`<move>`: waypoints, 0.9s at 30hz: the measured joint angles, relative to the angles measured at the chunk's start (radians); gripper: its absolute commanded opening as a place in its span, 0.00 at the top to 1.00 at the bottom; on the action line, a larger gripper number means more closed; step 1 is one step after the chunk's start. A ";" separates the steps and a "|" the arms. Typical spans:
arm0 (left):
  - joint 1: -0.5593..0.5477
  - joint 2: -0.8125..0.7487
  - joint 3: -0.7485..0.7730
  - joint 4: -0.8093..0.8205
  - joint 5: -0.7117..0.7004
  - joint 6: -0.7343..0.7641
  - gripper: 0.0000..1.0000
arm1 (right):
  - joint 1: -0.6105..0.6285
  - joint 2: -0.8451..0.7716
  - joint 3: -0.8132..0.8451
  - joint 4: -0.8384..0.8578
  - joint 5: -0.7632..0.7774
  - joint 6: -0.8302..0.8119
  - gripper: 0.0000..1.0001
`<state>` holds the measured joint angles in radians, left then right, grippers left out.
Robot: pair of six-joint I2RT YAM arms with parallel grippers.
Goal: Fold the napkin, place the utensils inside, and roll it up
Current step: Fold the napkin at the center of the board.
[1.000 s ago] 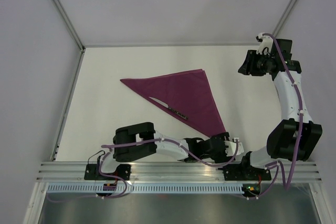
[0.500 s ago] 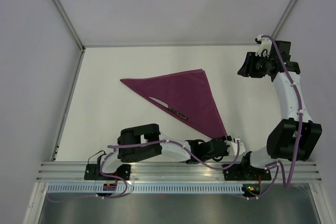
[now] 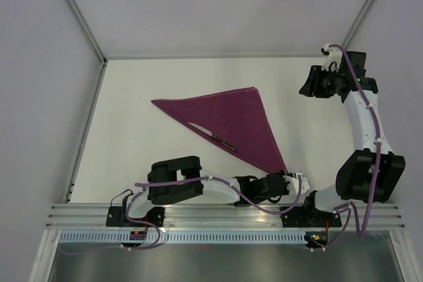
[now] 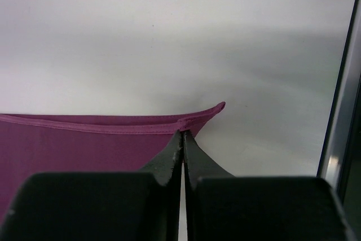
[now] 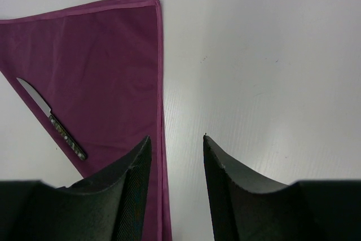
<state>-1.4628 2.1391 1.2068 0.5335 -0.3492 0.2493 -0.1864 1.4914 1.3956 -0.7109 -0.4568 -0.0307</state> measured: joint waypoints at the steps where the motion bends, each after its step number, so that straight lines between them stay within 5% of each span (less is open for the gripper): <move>1: 0.002 -0.006 0.000 0.000 0.000 -0.006 0.98 | 0.000 0.000 0.000 0.000 -0.001 0.000 0.53; 10: 0.125 -0.179 -0.083 0.016 0.019 -0.220 0.98 | 0.000 0.002 0.000 0.000 -0.018 0.000 0.53; 19: 0.426 -0.369 -0.309 0.029 0.054 -0.632 0.98 | 0.000 0.032 0.004 -0.011 -0.029 0.000 0.53; 27: 0.574 -0.432 -0.453 0.021 0.089 -0.840 0.98 | 0.010 0.040 0.036 -0.024 -0.037 -0.008 0.53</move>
<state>-0.8890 1.7073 0.7536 0.5545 -0.2607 -0.5911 -0.1761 1.5314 1.4315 -0.7345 -0.4934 -0.0391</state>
